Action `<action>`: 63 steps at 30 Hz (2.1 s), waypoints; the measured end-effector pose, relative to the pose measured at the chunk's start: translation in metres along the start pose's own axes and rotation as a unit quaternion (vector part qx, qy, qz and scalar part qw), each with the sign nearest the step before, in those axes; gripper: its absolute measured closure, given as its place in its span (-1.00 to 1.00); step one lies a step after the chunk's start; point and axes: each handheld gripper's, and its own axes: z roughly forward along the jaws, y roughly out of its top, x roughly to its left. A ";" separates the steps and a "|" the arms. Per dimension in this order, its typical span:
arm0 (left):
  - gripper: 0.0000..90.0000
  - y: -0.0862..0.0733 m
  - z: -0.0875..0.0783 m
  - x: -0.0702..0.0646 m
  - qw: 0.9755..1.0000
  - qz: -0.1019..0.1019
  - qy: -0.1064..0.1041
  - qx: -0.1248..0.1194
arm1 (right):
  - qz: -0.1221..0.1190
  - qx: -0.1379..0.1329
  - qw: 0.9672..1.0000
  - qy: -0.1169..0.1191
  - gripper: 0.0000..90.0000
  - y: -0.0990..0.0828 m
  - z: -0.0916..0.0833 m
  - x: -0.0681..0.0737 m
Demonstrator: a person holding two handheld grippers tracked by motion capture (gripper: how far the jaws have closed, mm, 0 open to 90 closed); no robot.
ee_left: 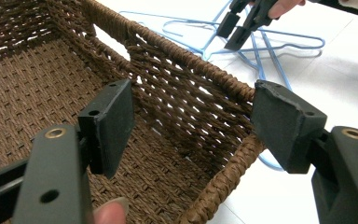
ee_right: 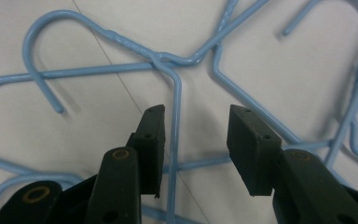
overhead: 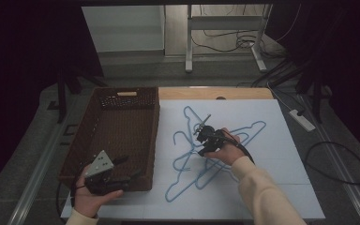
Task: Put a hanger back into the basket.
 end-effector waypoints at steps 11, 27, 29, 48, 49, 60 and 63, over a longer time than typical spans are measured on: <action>-0.33 0.000 0.000 0.000 1.000 0.001 -0.001 -0.001 | 0.024 0.053 0.998 0.015 0.67 0.023 0.020 -0.002; -0.33 0.001 0.000 0.000 1.000 0.002 -0.001 -0.002 | 0.144 -0.006 0.989 0.023 0.95 0.025 -0.007 -0.011; -0.33 0.001 0.000 0.000 1.000 0.002 0.000 -0.002 | 0.156 -0.025 0.987 0.021 0.95 0.022 -0.018 -0.013; -0.33 0.011 0.005 -0.014 1.000 0.012 -0.014 -0.005 | 0.257 -0.245 0.933 0.063 0.95 -0.023 -0.104 -0.026; -0.34 0.012 0.006 -0.016 1.000 0.013 -0.017 -0.005 | 0.257 -0.250 0.931 0.065 0.95 -0.023 -0.105 -0.024; -0.34 0.048 0.029 -0.048 0.998 0.019 -0.058 -0.013 | 0.257 -0.292 0.918 0.078 0.95 -0.022 -0.106 -0.008; -0.34 0.059 0.041 -0.055 0.998 0.016 -0.063 -0.011 | 0.258 -0.302 0.914 0.079 0.95 -0.023 -0.105 -0.006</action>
